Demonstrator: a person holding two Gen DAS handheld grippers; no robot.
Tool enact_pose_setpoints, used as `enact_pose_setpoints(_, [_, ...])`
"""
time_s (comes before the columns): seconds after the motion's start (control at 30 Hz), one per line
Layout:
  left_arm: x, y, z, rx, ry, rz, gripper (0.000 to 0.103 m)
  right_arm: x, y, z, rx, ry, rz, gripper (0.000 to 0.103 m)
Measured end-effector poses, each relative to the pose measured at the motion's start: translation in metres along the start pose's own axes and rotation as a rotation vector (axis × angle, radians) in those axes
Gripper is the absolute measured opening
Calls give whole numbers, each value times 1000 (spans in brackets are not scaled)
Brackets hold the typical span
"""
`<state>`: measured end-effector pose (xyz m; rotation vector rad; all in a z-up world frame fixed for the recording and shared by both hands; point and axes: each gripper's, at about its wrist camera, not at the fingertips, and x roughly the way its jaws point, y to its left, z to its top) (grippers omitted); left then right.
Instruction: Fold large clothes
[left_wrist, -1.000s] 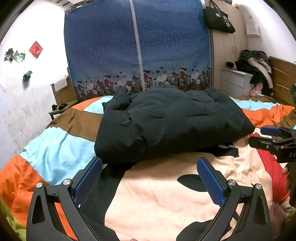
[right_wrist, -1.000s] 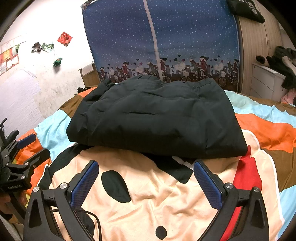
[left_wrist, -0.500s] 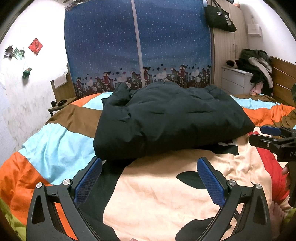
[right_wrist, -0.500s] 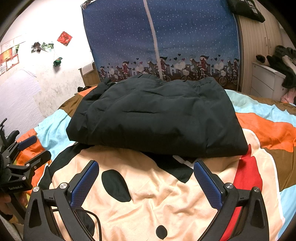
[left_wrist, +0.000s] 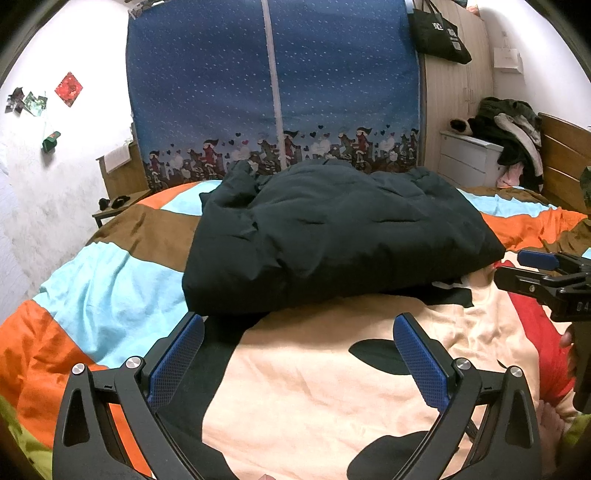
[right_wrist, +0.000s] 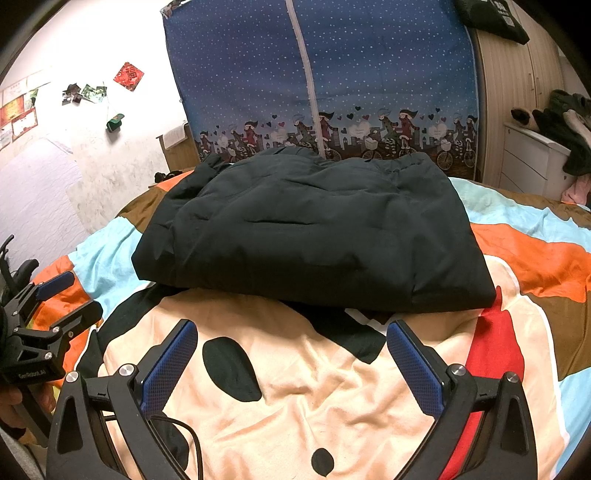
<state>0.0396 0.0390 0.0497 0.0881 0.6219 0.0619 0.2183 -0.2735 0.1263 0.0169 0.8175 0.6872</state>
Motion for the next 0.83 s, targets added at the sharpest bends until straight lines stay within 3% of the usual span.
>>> enact_pose_setpoints(0.37, [1, -2, 2, -44, 64, -55, 100, 1, 1, -1, -1, 3, 0, 103])
enact_pose_setpoints(0.83, [5, 3, 2, -67, 100, -43, 100, 0, 3, -5, 1, 10, 0, 103])
